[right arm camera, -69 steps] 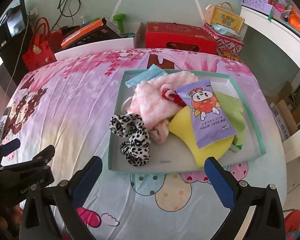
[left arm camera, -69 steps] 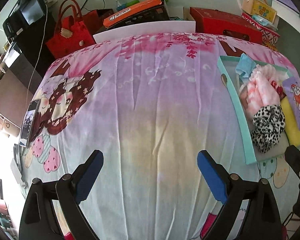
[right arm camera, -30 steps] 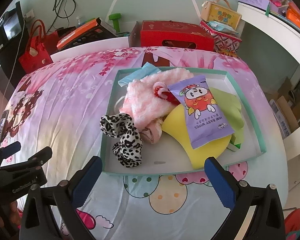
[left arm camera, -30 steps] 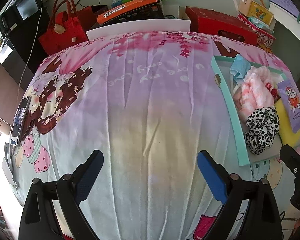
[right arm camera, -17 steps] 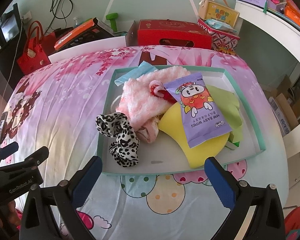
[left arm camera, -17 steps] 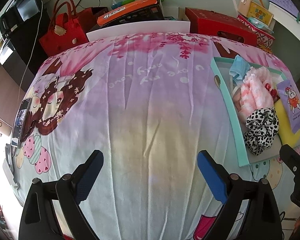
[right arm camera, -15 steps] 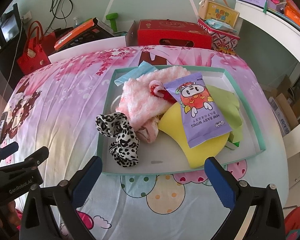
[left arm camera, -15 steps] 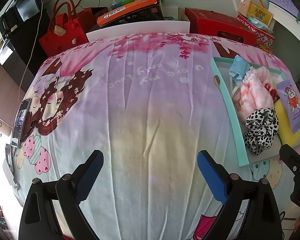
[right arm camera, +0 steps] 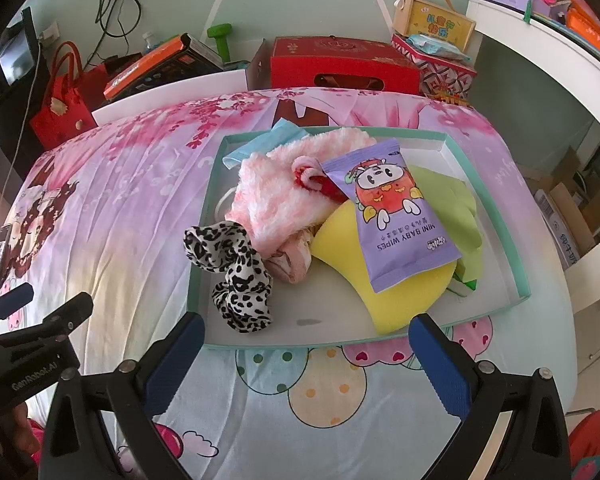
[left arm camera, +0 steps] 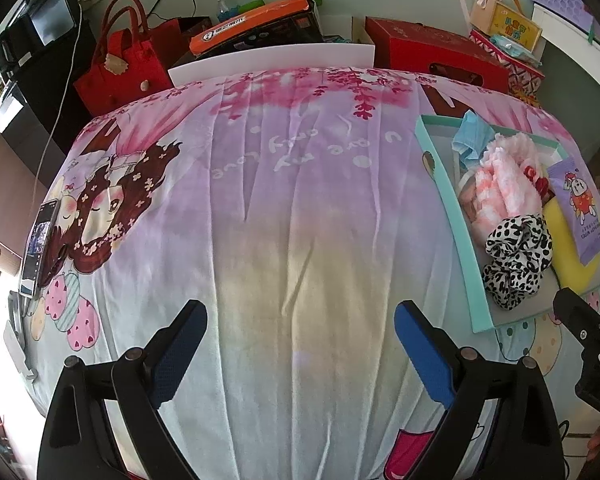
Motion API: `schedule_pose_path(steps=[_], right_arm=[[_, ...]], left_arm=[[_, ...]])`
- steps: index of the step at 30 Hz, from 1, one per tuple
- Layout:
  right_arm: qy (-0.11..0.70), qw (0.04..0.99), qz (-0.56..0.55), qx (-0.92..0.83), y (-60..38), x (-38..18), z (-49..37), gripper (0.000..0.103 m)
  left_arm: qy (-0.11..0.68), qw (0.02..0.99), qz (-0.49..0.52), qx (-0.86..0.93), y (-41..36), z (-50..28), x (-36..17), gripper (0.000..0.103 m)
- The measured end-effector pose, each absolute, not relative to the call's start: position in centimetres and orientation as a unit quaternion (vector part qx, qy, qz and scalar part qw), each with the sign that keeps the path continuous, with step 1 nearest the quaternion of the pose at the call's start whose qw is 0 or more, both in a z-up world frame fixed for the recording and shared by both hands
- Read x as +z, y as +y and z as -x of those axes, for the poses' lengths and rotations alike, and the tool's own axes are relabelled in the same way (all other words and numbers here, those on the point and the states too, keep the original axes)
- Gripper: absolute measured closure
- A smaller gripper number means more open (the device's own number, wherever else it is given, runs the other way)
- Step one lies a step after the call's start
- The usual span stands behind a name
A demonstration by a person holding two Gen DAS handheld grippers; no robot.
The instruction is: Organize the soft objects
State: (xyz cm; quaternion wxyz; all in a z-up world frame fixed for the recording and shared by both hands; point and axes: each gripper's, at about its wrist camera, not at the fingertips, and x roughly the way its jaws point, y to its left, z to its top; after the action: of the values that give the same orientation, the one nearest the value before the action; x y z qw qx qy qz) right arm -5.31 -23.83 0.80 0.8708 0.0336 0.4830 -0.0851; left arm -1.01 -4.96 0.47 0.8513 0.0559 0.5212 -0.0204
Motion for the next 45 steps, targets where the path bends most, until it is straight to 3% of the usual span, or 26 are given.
schedule_pose_path(steps=[45], right_arm=[[0.485, 0.87, -0.033, -0.086, -23.91, 0.56, 5.27, 0.0]], left_arm=[[0.528, 0.848, -0.048, -0.023, -4.91, 0.88, 0.31, 0.008]])
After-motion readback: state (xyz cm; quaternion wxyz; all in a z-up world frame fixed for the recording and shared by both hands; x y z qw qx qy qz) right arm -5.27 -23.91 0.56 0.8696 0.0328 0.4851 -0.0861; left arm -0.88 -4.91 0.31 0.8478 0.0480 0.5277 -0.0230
